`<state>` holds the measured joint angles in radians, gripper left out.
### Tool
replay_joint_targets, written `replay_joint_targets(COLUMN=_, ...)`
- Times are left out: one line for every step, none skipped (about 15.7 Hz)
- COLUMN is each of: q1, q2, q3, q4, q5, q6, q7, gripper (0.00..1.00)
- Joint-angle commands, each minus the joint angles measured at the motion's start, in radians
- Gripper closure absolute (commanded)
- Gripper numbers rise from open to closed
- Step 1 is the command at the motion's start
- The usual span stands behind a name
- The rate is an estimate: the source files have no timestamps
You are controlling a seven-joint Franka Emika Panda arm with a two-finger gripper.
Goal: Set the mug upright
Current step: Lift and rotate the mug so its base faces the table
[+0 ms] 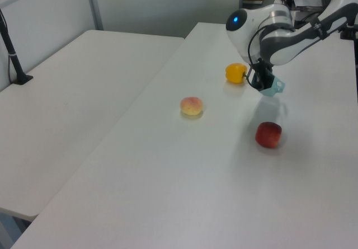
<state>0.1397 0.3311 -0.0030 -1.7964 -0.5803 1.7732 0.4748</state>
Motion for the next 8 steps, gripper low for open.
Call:
replay_joint_targets(q1=-0.020, q2=-0.087, q3=0.000, q4=0.005, q5=0.118, q6=0.000, q7=-0.123, gripper=1.00)
replay_joint_targets(q1=-0.025, q2=-0.104, q3=0.000, q4=0.020, q5=0.152, q6=0.000, q7=-0.180, gripper=1.00)
replay_joint_targets(q1=-0.037, q2=-0.113, q3=-0.003, q4=0.035, q5=0.205, q6=0.000, q7=-0.239, gripper=1.00)
replay_joint_targets(q1=-0.052, q2=-0.119, q3=-0.005, q4=0.052, q5=0.274, q6=0.002, q7=-0.299, gripper=1.00)
replay_joint_targets(q1=-0.067, q2=-0.121, q3=-0.014, q4=0.071, q5=0.345, q6=0.002, q7=-0.362, gripper=1.00)
replay_joint_targets(q1=-0.075, q2=-0.119, q3=-0.029, q4=0.081, q5=0.414, q6=0.008, q7=-0.422, gripper=1.00)
replay_joint_targets(q1=-0.081, q2=-0.116, q3=-0.040, q4=0.084, q5=0.474, q6=0.014, q7=-0.474, gripper=1.00)
replay_joint_targets(q1=-0.091, q2=-0.113, q3=-0.040, q4=0.084, q5=0.512, q6=0.022, q7=-0.526, gripper=1.00)
